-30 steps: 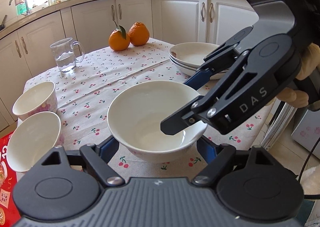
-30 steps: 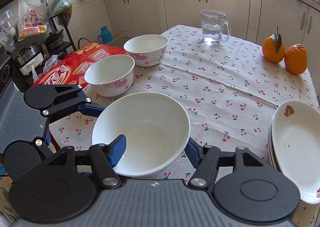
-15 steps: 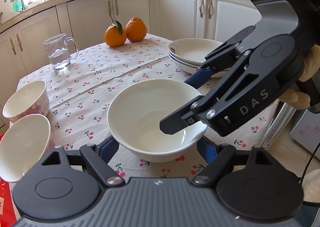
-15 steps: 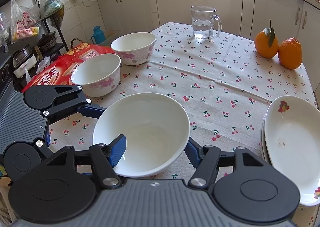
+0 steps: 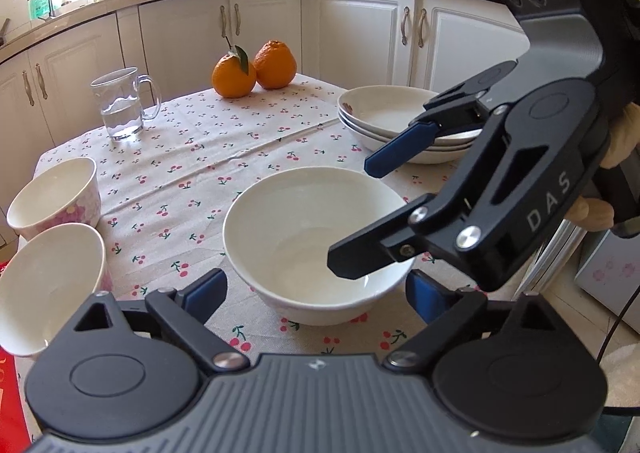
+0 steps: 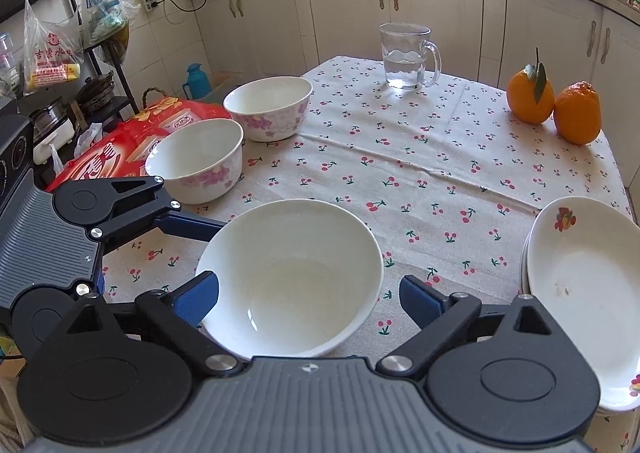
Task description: Organize plates and bowls
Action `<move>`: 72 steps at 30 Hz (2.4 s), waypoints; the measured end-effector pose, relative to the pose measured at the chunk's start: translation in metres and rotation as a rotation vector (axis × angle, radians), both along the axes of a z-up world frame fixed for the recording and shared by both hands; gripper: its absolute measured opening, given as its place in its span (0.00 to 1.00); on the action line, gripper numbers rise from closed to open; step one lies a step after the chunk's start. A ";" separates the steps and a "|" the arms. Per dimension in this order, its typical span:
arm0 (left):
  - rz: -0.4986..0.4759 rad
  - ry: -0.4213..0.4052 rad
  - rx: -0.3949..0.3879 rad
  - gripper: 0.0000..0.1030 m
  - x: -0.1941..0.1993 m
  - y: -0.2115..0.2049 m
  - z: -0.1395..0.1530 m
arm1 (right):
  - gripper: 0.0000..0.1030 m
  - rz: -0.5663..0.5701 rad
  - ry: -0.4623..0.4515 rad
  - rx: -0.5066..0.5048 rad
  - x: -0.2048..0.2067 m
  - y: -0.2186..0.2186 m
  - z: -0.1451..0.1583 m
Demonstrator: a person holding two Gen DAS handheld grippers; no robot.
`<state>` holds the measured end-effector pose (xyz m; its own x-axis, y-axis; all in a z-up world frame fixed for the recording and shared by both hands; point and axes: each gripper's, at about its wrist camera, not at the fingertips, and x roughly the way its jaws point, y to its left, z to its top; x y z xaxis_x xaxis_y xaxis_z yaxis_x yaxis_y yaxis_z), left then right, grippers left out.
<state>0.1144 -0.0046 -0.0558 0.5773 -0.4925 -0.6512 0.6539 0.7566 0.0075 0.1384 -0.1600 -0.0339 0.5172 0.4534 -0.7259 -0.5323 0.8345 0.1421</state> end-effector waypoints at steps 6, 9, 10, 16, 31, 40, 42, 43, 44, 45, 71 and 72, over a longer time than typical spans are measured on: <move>0.034 -0.020 0.014 0.95 -0.012 0.011 0.004 | 0.98 0.001 -0.020 -0.012 -0.007 0.003 0.005; 0.058 -0.037 0.020 0.95 -0.020 0.019 0.007 | 0.99 0.003 -0.036 -0.015 -0.011 0.005 0.009; 0.071 -0.044 0.022 0.95 -0.022 0.022 0.009 | 0.99 0.006 -0.042 -0.016 -0.013 0.006 0.011; 0.148 -0.059 0.010 0.95 -0.030 0.047 0.014 | 1.00 0.032 -0.072 -0.030 -0.020 0.018 0.021; 0.338 -0.103 0.007 0.95 -0.012 0.108 0.007 | 1.00 0.171 -0.091 -0.053 0.004 0.080 0.039; 0.379 -0.106 0.014 0.95 0.013 0.123 -0.003 | 1.00 0.245 -0.036 -0.041 0.045 0.112 0.035; 0.386 -0.103 0.012 0.95 0.018 0.124 -0.005 | 1.00 0.253 -0.020 -0.033 0.055 0.117 0.034; 0.391 -0.101 0.011 0.95 0.021 0.125 -0.006 | 1.00 0.257 -0.016 -0.036 0.059 0.120 0.032; 0.395 -0.099 0.010 0.95 0.022 0.126 -0.007 | 0.99 0.265 -0.013 -0.039 0.062 0.123 0.032; 0.395 -0.098 0.008 0.95 0.024 0.126 -0.008 | 0.99 0.272 -0.010 -0.042 0.066 0.126 0.031; 0.377 -0.096 -0.005 0.85 0.039 0.123 -0.010 | 0.69 0.352 0.145 -0.039 0.134 0.168 -0.008; 0.376 -0.095 -0.006 0.84 0.039 0.123 -0.010 | 0.68 0.353 0.145 -0.039 0.134 0.168 -0.008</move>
